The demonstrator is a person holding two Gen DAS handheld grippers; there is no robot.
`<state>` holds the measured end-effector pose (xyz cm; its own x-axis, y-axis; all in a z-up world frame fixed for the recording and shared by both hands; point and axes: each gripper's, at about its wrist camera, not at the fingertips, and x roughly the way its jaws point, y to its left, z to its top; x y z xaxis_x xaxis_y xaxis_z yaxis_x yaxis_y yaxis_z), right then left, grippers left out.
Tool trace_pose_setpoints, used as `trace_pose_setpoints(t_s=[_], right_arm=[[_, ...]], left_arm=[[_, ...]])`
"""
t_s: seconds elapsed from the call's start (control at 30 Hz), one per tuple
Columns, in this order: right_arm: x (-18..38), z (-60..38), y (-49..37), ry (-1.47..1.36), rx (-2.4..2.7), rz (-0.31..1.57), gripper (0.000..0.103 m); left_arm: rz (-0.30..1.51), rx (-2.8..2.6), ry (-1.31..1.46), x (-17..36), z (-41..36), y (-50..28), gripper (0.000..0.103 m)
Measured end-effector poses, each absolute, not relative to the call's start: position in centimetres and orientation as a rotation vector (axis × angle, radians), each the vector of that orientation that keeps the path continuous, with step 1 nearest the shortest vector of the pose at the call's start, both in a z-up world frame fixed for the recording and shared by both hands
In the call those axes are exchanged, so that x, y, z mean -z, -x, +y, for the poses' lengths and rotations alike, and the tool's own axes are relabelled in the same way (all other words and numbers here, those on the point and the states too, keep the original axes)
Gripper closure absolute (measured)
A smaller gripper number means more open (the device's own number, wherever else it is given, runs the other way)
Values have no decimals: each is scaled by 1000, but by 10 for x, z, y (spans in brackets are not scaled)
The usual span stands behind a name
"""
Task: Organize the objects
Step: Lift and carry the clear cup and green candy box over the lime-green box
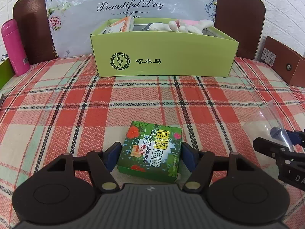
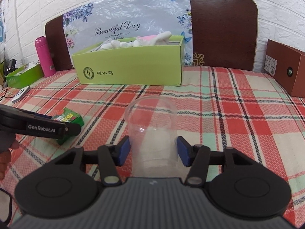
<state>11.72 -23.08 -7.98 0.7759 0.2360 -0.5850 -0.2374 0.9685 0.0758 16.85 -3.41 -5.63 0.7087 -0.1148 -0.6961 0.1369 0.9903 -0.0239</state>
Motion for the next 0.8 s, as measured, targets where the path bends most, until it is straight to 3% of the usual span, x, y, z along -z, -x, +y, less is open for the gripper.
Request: trace_pose_setpoints(t_s=[0.3,0.33,0.37,0.63,0.7,0.73,0.77,0.8], right_arm=[[44,-221,-123,-43,-337,560,51],[38,-220,-126,-46,-340,540,51],[31,-218,-130,-49,-341,516,51],[-5,-212,-175,-57,-315,417,51],[-6,-215,-173,-56,-316,390,51],[-4,-217,-172,-56,-315,386,51],[0,-218,-171,-55,-301,394,51],[4,-220,-171,-61,-284,403,51]], left_arm=[[692,218,33,11,-27,-166,39],[672,226,42,2,-25,-169,49],[655,240,53,-6,-24,-173,68],[591,238,33,-41,-19,-209,68],[611,246,33,-30,-12,-205,60],[639,261,34,-22,-12,-202,41],[663,271,33,-14,-15,-200,27],[689,286,19,-5,-22,-199,27]])
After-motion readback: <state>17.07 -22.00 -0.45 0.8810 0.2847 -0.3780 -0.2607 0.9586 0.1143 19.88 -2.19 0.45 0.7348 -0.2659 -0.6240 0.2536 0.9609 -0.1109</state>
